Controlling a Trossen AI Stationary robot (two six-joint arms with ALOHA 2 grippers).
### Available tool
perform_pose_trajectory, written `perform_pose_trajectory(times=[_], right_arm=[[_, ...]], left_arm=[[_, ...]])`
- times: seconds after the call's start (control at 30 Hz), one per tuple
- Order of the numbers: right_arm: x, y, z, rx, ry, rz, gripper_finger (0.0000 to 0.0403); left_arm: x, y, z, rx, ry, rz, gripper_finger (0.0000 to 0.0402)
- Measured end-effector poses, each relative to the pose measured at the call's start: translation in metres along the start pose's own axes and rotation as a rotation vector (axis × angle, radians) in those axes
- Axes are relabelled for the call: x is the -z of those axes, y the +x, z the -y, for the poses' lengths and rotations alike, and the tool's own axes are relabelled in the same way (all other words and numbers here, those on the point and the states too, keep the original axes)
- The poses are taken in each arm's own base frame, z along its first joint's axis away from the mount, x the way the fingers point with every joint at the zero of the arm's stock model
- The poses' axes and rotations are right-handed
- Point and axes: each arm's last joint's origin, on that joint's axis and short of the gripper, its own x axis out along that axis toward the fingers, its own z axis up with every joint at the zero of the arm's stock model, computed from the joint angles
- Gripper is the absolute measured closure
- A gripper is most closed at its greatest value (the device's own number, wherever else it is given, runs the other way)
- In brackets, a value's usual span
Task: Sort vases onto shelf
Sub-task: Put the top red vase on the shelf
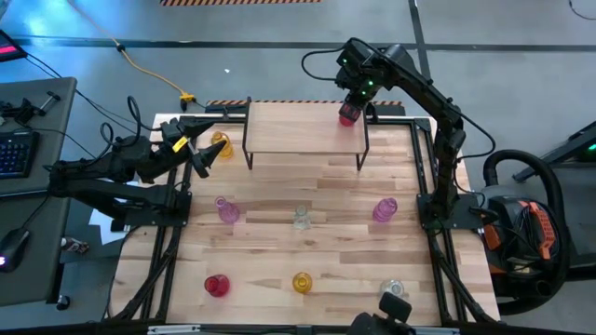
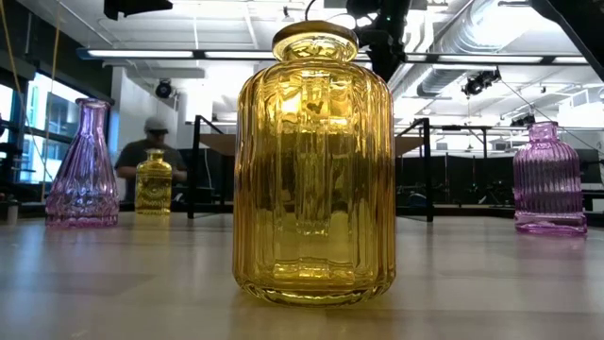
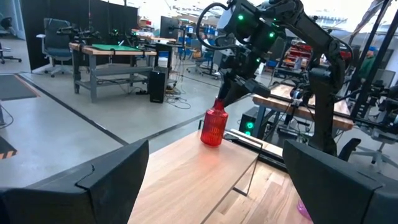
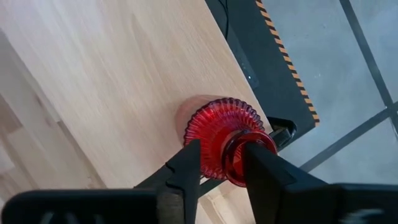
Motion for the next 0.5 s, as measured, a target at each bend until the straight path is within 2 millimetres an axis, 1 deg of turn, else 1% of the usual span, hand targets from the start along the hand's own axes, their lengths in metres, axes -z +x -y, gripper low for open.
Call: perform_pose_trajectory(times=[0.5], right_arm=[[-0.0009, -0.0002, 0.0001, 0.0, -0.008, 0.011, 0.0304]], left_arm=[[0.0, 0.0, 0.0, 0.0, 0.008, 0.0, 0.0039]])
